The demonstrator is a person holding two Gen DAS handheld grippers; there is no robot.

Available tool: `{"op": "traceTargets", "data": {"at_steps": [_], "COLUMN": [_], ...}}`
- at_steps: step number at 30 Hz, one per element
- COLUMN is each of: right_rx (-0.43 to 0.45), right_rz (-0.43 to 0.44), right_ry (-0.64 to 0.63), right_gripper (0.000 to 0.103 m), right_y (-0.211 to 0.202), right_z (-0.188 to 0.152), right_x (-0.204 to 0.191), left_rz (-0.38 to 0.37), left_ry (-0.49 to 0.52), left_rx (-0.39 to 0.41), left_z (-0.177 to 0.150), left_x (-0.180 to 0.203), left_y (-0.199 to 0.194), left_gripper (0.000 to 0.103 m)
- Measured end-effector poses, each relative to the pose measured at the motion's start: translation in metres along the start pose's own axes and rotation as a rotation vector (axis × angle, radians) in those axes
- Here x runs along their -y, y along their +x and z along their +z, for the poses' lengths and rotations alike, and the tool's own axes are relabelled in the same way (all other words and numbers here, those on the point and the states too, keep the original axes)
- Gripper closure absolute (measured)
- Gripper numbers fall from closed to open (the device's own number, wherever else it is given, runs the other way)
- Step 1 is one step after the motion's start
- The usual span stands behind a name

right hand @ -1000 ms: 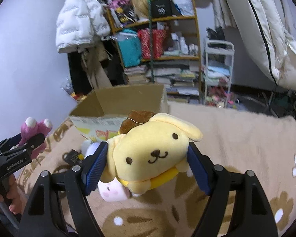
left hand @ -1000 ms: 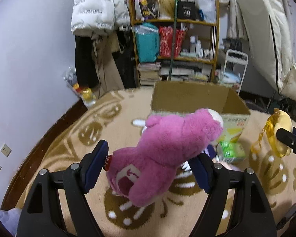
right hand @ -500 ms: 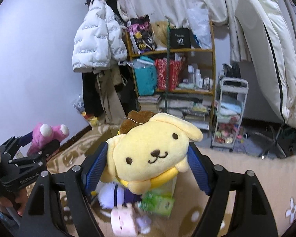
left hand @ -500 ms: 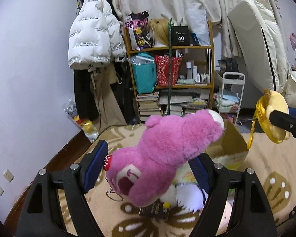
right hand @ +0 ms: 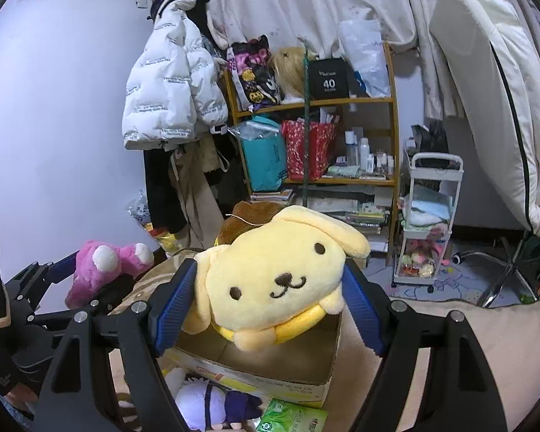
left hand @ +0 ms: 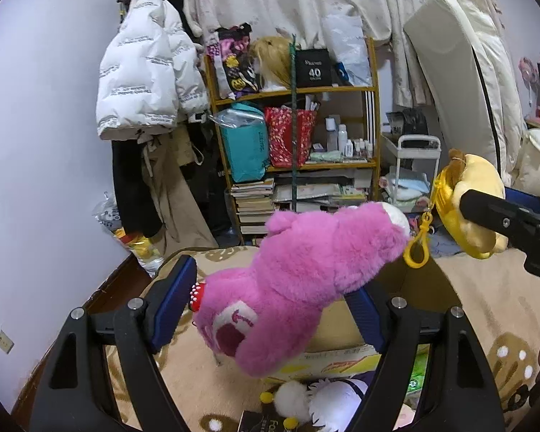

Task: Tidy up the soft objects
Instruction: 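Lift both held plushes and carry them over the open cardboard box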

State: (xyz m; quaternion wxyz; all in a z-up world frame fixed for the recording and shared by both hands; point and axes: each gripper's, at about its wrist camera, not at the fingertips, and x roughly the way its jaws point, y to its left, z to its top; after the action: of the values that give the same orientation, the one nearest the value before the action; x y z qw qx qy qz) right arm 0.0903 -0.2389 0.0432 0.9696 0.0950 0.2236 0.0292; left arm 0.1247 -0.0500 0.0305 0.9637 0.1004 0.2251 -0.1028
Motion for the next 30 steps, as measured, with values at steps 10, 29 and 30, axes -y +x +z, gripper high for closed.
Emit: {"op": "traceTargets", "data": {"at_steps": [10,29,30], "right_rx": [-0.092,-0.214,-0.214], "right_rz": [0.002,0.003,0.002], "right_ry": [0.034,0.033,0.037], "right_gripper": [0.020,0.016,0.014], "right_y": [0.042,0.075,0.075], "right_z": [-0.032,-0.067,-0.068], "right_x": [0.017,0.023,0.023], "left_rz": [-0.018,-0.092,-0.097], "left_ry": [0.042,0.018,0.017], "left_rx": [-0.072,-0.124,-0.126], "left_z": [-0.019,-0.033,-0.034], "left_x": [0.009,0.015,0.016], "left_y": [0.041,0.068,0.068], "left_gripper": [0.023,0.019,0.019]}}
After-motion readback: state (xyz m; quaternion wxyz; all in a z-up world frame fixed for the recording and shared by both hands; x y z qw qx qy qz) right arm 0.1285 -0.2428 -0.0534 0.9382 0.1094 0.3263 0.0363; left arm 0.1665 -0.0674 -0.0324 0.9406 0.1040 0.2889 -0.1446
